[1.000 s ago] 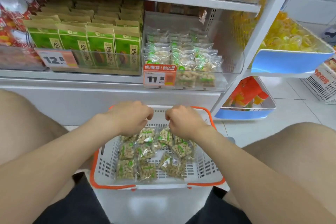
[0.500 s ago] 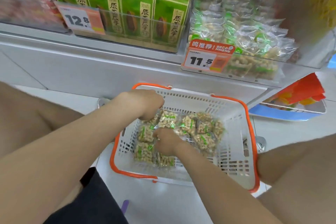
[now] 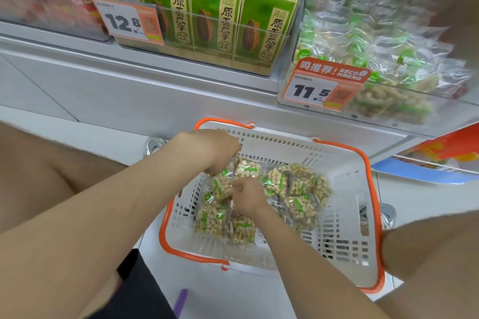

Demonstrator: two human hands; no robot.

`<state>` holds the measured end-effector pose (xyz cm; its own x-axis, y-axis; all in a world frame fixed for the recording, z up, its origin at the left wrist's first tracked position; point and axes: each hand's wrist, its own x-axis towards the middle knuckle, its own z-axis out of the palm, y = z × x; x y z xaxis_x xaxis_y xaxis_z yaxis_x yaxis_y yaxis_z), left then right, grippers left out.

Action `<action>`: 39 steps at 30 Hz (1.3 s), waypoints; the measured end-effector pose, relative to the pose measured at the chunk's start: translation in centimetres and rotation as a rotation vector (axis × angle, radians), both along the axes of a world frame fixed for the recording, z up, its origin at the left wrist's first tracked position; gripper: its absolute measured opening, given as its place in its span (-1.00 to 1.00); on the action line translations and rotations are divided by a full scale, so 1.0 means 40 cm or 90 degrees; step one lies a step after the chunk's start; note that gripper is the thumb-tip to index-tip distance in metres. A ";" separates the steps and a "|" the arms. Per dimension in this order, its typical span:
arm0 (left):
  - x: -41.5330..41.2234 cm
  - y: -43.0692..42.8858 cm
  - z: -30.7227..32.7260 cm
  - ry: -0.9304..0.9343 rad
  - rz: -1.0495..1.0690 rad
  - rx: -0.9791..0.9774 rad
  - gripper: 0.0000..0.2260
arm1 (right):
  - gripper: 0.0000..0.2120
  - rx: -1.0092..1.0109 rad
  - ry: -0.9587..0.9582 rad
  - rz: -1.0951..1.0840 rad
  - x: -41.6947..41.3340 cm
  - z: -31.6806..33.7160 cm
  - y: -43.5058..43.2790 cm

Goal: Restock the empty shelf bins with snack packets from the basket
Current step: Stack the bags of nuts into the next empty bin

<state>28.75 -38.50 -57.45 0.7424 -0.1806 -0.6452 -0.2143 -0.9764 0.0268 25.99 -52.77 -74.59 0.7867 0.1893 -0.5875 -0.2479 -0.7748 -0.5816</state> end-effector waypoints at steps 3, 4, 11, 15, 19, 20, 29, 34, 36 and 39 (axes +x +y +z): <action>-0.005 -0.005 0.013 0.005 -0.020 0.018 -0.46 | -0.69 -0.030 -0.156 -0.096 0.014 0.053 -0.036; -0.008 -0.007 0.016 0.007 -0.024 0.017 -0.45 | -0.67 -0.022 -0.182 -0.097 0.019 0.073 -0.051; 0.000 -0.017 0.005 0.021 0.005 -0.108 -0.15 | -0.69 0.060 -0.421 0.009 0.033 0.258 -0.127; 0.006 -0.074 0.057 -0.082 0.023 -0.277 -0.61 | -0.79 0.141 -0.619 0.010 0.016 0.365 -0.166; -0.003 -0.126 0.150 -0.222 0.002 -0.421 -0.64 | -0.80 0.204 -0.813 -0.068 0.013 0.483 -0.204; -0.009 -0.137 0.174 -0.265 0.008 -0.455 -0.64 | -0.77 0.217 -0.842 -0.094 0.014 0.514 -0.219; -0.007 -0.257 0.334 -0.419 0.350 -0.829 -0.77 | -0.49 0.371 -0.523 -0.363 0.056 0.735 -0.334; 0.037 -0.318 0.380 -0.373 0.325 -0.835 -0.71 | -0.82 0.432 -0.439 -0.210 0.116 0.796 -0.407; 0.074 -0.334 0.393 -0.419 0.265 -0.737 -0.59 | -0.86 0.399 -0.517 -0.148 0.151 0.818 -0.440; 0.128 -0.356 0.416 -0.463 0.153 -0.567 -0.46 | -0.77 0.215 -0.696 -0.156 0.222 0.853 -0.501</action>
<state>33.88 -52.73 -40.79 0.9606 -0.1588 0.2280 -0.2730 -0.6921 0.6682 34.86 -72.82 -40.48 0.8791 -0.0204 0.4763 0.3909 -0.5411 -0.7446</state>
